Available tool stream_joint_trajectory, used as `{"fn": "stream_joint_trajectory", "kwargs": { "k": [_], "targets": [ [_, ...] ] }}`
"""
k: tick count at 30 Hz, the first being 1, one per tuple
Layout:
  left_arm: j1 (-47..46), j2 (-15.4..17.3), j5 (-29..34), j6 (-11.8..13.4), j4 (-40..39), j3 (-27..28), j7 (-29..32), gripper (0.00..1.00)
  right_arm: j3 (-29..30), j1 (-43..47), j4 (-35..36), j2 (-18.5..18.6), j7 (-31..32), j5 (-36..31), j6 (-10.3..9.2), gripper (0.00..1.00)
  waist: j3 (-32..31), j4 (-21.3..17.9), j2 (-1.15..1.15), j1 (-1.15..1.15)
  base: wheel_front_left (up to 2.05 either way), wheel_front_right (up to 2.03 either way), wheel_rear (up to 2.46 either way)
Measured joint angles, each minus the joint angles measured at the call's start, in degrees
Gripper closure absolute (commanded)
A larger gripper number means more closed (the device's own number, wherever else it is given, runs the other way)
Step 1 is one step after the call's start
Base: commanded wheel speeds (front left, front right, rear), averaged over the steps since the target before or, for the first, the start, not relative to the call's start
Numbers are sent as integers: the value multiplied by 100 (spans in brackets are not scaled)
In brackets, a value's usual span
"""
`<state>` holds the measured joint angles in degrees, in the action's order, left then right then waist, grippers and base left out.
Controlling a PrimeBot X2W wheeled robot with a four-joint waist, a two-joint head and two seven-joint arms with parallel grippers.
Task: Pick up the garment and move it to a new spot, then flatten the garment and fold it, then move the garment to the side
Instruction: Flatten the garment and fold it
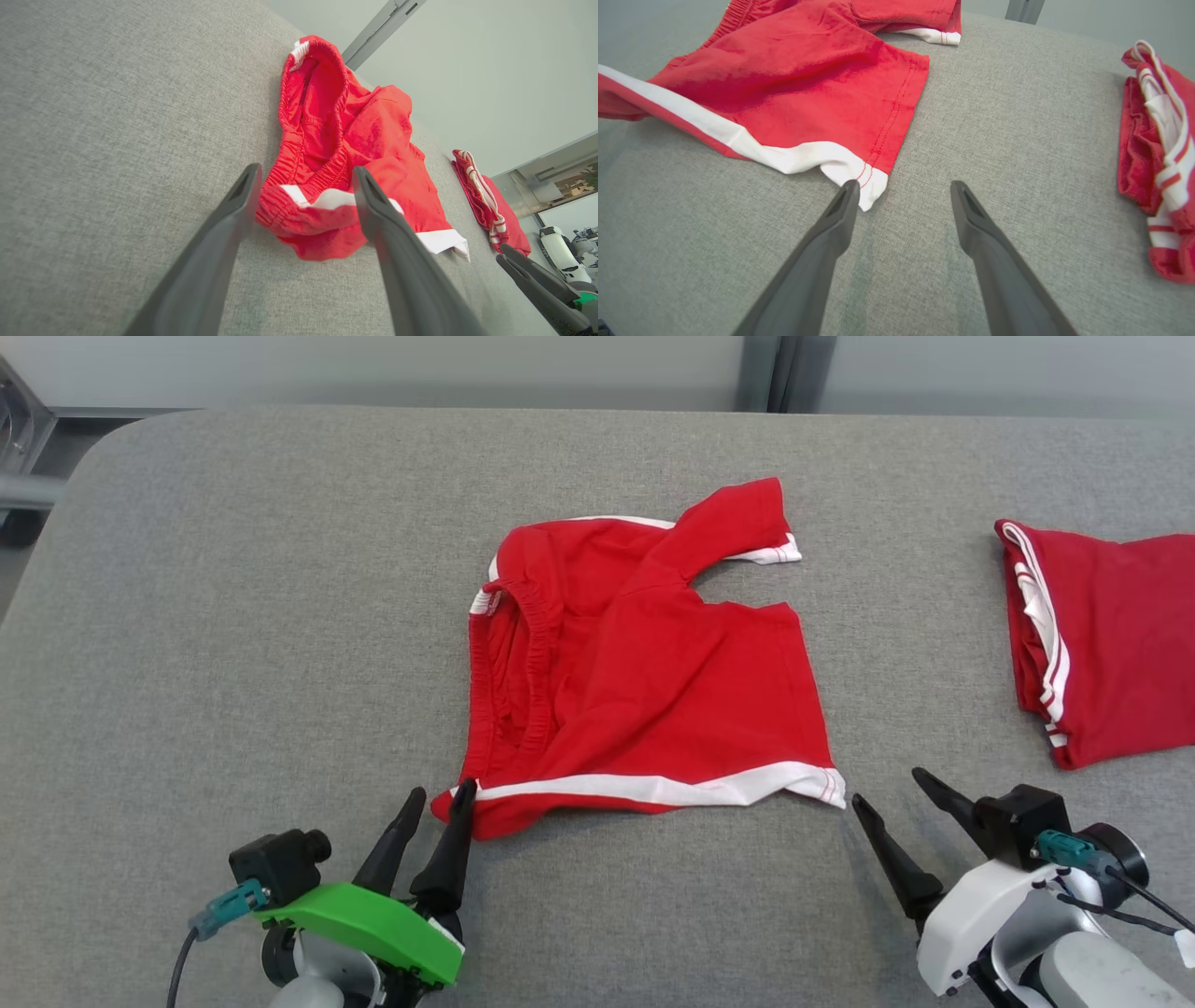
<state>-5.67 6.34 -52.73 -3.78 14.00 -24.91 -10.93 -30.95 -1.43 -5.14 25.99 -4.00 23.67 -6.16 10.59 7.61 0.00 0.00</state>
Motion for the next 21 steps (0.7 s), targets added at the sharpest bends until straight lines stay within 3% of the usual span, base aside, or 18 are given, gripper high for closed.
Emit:
{"fn": "stream_joint_trajectory", "kwargs": {
  "k": [5,21],
  "targets": [
    [-215,135,231,192,224,-171,302,0,-131,-2,-58,-213,-56,-13,0,0,38,-108,0,0,0,0,0],
    [-41,256,386,214,288,-509,620,0,36,21,-354,-163,-204,-104,-49,0,58,-151,0,0,0,0,0]
  ]
}}
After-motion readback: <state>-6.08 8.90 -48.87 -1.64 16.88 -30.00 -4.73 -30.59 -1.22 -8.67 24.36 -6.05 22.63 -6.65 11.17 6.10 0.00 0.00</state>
